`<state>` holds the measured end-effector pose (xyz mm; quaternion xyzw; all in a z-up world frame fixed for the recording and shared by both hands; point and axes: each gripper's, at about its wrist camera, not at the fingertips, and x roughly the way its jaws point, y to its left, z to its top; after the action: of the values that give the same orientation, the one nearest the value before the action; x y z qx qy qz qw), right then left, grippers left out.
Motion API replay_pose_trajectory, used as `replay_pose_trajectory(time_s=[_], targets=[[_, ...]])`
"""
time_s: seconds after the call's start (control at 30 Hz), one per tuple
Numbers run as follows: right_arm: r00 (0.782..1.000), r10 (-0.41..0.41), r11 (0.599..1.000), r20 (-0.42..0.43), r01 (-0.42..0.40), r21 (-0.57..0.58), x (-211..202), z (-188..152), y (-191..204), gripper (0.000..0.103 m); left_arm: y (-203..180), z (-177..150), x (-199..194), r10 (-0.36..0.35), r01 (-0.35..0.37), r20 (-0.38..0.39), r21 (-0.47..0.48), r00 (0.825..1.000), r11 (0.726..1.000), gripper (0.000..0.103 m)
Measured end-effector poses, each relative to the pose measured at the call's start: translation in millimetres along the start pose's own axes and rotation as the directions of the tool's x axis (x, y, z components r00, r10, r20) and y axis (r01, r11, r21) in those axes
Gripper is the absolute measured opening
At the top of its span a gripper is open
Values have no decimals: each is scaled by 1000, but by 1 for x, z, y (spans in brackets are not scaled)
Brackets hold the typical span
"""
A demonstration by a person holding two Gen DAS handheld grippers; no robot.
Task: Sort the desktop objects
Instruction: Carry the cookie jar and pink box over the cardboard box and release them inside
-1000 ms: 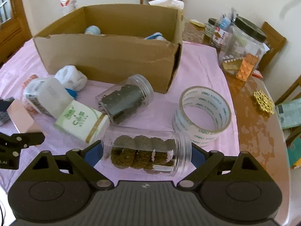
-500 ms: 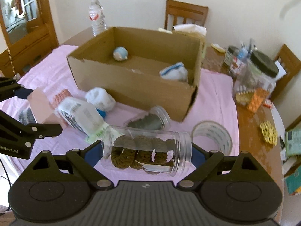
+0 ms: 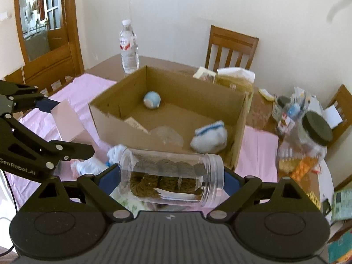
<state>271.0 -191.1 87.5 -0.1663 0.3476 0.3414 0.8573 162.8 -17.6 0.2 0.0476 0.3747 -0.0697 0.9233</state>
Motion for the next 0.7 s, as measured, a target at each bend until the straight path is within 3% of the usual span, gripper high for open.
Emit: replay_pose_trajectory(time_s=[0.37,0.7], targets=[[999,-15,998,45,17,-60,21,42,-9,96,22,43,30,26,-26,4,3,1000,1000,81],[999,-44,997,30,45,-65,50,62,-26,96,37,66,66,48,-48,-23,24,999,999,81]])
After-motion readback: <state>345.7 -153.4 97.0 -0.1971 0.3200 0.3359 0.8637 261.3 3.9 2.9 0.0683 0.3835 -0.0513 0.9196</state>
